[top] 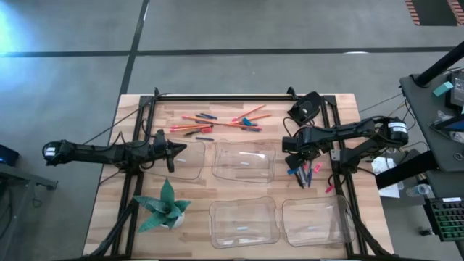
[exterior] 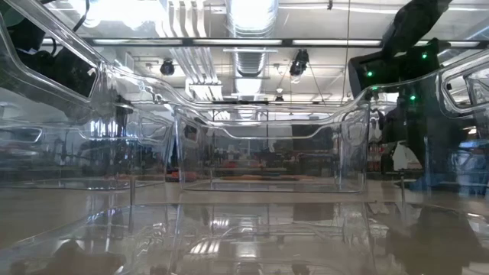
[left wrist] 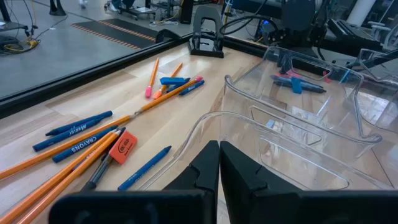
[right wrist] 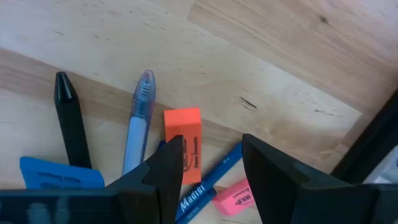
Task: Sort crayons/erasers/pens/pencils in bins
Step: Put the orange eraser into the bottom right transparent bin
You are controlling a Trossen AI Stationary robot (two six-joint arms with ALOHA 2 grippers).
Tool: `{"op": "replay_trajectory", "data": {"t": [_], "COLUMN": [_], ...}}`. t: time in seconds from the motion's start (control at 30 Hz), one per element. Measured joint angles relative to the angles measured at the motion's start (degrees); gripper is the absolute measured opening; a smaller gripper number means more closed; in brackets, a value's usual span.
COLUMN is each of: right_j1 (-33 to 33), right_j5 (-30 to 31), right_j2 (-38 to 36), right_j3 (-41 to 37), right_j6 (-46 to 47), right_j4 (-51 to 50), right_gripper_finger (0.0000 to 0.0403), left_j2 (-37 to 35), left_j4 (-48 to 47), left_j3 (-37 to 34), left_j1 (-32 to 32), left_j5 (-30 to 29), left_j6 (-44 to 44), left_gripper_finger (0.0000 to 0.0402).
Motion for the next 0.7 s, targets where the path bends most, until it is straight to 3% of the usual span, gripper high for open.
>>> {"op": "replay_trajectory", "data": {"t": [0.3, 0.7], "right_j1": [0.0, 0.0], "right_j5": [-0.7, -1.8], "right_j2": [2.5, -0.6], "right_j3": [0.2, -0.1], "right_j6": [-0.1, 0.5], "right_j4": [0.4, 1.1], "right_gripper_finger": [0.0155, 0.0155], "left_j2": [0.0, 0.0], "left_j4": [0.0, 0.0], "left_j3": [0.0, 0.0], "left_j1": [0.0, 0.0], "left_j5": [0.0, 0.0], "left_j6": [0.0, 0.0], "left_gripper_finger": [0.0000, 0.0000]}}
